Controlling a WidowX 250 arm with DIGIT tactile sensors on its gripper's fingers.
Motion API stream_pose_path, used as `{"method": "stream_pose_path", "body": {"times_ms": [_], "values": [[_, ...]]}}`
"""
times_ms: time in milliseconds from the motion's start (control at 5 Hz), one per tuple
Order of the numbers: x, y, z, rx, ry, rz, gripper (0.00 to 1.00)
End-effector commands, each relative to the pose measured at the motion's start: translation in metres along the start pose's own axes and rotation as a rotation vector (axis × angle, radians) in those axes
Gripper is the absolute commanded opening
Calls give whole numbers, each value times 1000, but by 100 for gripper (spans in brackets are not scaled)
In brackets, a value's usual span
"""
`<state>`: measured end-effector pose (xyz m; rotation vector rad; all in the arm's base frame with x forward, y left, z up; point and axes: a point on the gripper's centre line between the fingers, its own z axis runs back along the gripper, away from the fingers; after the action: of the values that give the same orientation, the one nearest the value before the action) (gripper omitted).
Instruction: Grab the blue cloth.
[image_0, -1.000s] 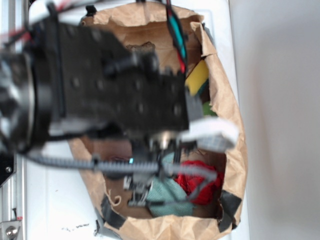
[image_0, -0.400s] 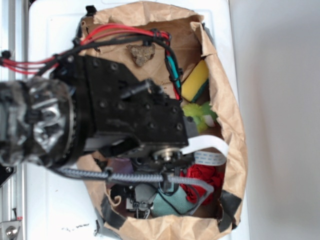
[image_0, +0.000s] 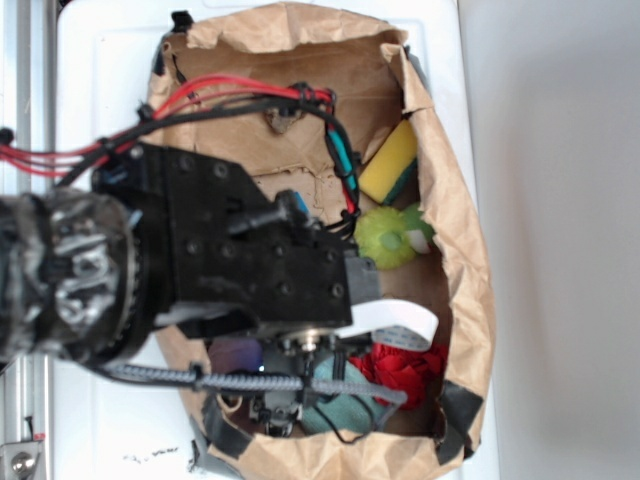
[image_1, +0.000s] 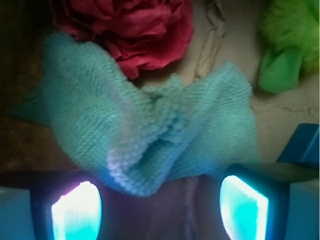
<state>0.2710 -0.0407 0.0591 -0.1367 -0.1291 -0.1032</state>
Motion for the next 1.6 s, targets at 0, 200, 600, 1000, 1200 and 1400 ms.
{"method": "stream_pose_path", "body": {"times_ms": [0,200,600,1000,1200,1400], "values": [[10,-5,11,16,-127,-11,100],[9,-9,9,-7,-136,0,100],[9,-9,9,-7,-136,0,100],[9,-9,9,-7,-136,0,100],[9,-9,9,-7,-136,0,100],[21,-11,7,-12,-167,7,100]]}}
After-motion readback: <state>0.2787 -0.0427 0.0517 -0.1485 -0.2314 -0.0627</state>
